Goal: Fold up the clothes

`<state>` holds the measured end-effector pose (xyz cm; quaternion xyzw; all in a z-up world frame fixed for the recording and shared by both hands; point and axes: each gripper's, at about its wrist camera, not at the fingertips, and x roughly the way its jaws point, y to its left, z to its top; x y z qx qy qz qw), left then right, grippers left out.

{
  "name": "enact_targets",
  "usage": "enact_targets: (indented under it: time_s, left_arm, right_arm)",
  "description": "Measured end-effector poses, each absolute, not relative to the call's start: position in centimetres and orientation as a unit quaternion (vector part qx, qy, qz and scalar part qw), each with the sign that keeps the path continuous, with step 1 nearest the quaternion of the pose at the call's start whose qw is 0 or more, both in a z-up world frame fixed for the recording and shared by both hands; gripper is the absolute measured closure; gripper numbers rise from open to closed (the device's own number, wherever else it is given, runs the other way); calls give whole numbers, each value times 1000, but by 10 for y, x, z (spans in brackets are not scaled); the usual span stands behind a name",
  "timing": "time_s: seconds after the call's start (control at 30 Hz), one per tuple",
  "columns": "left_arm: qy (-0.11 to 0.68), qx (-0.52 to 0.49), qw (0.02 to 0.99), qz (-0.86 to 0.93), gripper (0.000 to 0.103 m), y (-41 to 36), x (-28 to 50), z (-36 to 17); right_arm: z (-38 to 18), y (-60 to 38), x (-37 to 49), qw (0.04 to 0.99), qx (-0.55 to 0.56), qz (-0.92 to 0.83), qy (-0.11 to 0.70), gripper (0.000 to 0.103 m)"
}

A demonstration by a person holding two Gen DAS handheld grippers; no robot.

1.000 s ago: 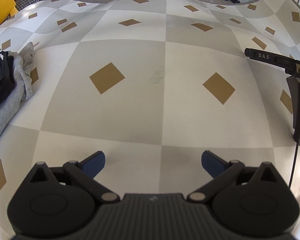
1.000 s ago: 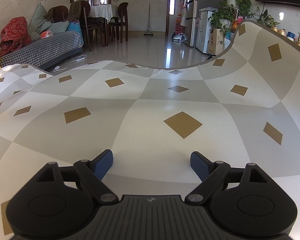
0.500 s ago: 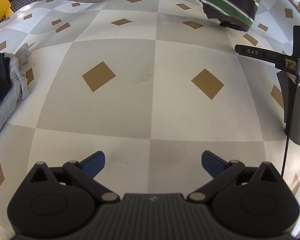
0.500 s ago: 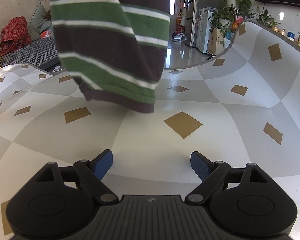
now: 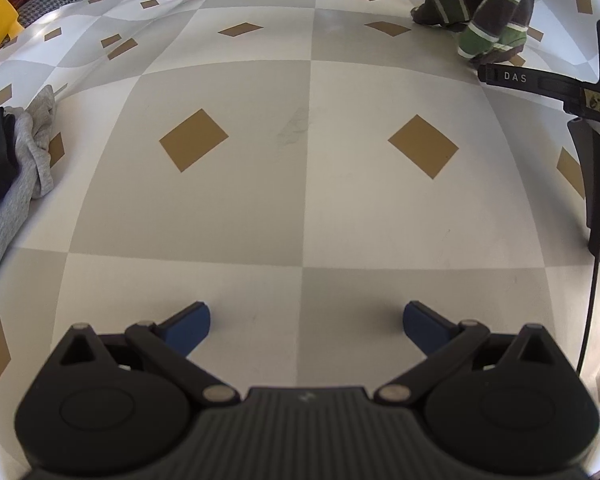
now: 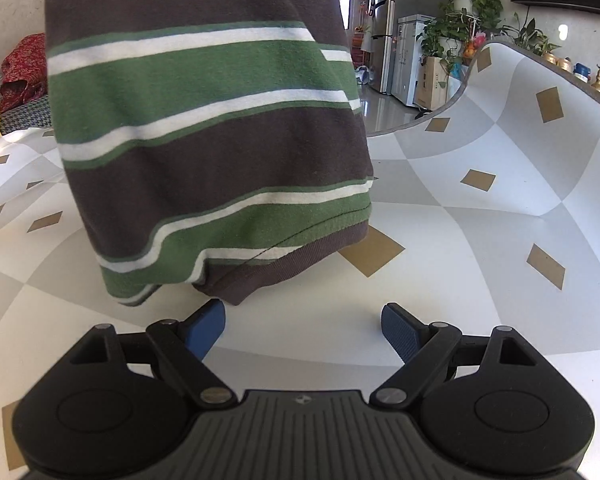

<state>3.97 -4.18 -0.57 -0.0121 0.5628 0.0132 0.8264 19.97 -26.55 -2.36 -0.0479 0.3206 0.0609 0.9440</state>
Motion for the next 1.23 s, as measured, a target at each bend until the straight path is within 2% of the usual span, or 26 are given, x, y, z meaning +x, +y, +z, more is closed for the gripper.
enact_targets:
  time_s: [1.23]
  left_arm:
    - [498,1,867,-3,0,-42,39,-11]
  right_arm:
    - [-23,-265,199,944,-47,61,321,18]
